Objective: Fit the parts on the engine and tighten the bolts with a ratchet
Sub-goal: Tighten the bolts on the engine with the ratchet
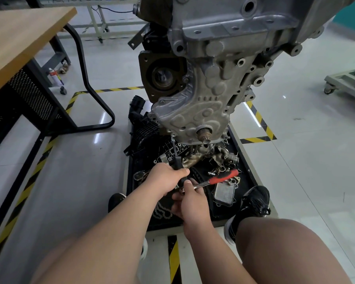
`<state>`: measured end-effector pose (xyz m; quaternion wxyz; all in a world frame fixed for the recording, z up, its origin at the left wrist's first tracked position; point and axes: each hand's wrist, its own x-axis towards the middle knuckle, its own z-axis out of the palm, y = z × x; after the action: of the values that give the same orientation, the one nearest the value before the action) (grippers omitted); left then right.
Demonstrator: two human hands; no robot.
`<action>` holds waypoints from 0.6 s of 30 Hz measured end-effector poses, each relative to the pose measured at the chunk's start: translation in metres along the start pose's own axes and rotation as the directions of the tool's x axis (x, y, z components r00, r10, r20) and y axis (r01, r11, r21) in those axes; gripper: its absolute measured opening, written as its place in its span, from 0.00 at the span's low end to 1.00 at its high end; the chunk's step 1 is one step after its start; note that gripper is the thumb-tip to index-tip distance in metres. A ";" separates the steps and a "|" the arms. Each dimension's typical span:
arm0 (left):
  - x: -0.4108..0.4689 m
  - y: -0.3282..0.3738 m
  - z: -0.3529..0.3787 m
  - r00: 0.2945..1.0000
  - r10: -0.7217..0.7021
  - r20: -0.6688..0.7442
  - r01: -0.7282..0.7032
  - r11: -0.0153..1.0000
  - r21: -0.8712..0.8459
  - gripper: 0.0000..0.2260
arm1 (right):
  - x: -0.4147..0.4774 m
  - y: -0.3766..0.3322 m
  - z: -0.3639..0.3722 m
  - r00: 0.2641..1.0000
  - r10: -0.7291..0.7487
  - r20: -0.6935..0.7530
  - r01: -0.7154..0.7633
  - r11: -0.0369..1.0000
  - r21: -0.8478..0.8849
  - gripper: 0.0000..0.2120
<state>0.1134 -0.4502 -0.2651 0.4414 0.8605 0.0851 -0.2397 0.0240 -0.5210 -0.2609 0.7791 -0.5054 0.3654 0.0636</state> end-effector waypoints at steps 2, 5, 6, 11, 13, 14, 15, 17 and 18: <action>0.000 0.002 0.001 1.000 0.009 -0.004 -0.009 1.000 0.004 0.19 | -0.002 0.002 -0.001 0.989 -0.147 0.007 0.146 0.971 -0.188 0.14; 0.000 0.003 0.002 0.999 0.051 -0.006 -0.051 0.999 0.019 0.21 | -0.005 0.005 -0.001 0.948 -0.309 0.075 0.310 0.849 -0.428 0.20; 0.000 0.004 0.003 0.998 0.067 -0.003 -0.067 0.997 0.037 0.20 | -0.005 0.006 -0.001 0.940 -0.326 0.095 0.331 0.818 -0.469 0.23; -0.001 0.003 0.003 0.996 0.082 -0.025 -0.080 0.993 0.083 0.19 | -0.010 0.008 0.002 0.973 -0.230 0.032 0.226 0.910 -0.347 0.21; 0.000 0.002 0.003 0.996 0.077 -0.048 -0.071 0.991 0.112 0.20 | -0.011 0.007 0.002 0.988 -0.155 -0.021 0.149 0.972 -0.183 0.13; -0.001 0.003 0.002 0.996 0.070 -0.057 -0.062 0.991 0.119 0.22 | -0.012 0.006 0.002 0.992 -0.119 -0.045 0.113 0.987 -0.116 0.11; -0.001 0.003 0.001 0.997 0.055 -0.055 -0.048 0.993 0.109 0.22 | -0.012 0.005 0.002 0.994 -0.093 -0.062 0.088 0.993 -0.074 0.09; 0.000 0.004 0.000 0.999 0.017 -0.027 -0.016 0.998 0.063 0.21 | -0.010 0.008 0.003 0.994 -0.090 -0.070 0.087 0.995 -0.038 0.08; -0.001 0.004 -0.001 1.000 0.000 0.000 0.000 0.999 0.038 0.19 | -0.010 0.008 0.003 0.993 -0.100 -0.063 0.098 0.995 -0.028 0.08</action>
<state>0.1145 -0.4521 -0.2614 0.4251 0.8687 0.0809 -0.2412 0.0144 -0.5116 -0.2601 0.7626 -0.5345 0.3640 0.0131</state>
